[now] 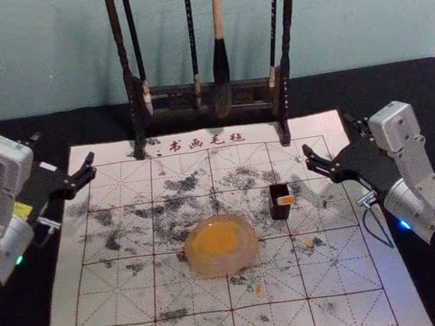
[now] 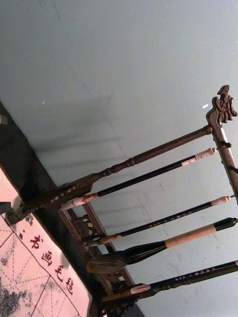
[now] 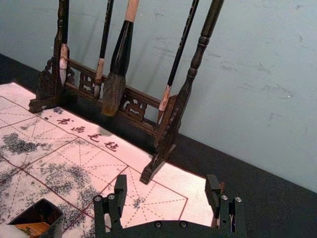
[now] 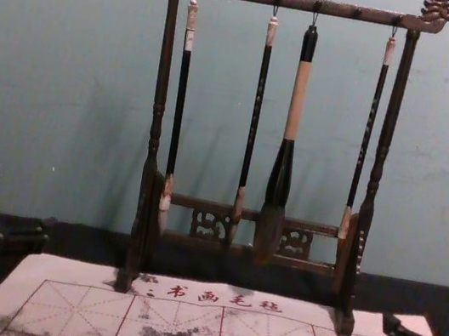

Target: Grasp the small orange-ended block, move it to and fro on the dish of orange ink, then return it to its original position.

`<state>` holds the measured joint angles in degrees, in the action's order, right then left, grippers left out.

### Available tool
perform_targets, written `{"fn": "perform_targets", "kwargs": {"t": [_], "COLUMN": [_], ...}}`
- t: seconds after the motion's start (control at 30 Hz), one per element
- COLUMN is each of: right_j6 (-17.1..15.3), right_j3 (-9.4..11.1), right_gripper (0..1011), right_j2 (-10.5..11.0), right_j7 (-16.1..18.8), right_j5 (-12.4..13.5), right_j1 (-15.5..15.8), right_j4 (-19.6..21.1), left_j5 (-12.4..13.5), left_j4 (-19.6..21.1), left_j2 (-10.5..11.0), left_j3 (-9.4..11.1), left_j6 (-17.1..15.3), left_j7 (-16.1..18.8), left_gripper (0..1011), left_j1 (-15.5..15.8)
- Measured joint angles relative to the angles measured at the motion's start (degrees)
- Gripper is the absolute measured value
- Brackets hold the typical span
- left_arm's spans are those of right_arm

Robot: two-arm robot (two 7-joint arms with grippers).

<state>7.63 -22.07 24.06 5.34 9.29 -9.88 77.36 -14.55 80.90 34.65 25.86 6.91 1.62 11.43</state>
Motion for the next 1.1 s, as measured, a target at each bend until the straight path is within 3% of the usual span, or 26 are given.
{"fn": "perform_targets", "kwargs": {"t": [1.1], "right_j6": [0.07], "right_j3": [-0.04], "right_gripper": [1003], "right_j2": [0.07], "right_j7": [0.01], "right_j5": [0.14], "right_j1": [0.00], "right_j4": [0.10], "left_j5": [0.00], "left_j4": [0.00], "left_j2": [0.00], "left_j3": [0.00], "left_j6": [0.00], "left_j7": [0.00], "left_gripper": [1001], "left_j1": [0.00]}}
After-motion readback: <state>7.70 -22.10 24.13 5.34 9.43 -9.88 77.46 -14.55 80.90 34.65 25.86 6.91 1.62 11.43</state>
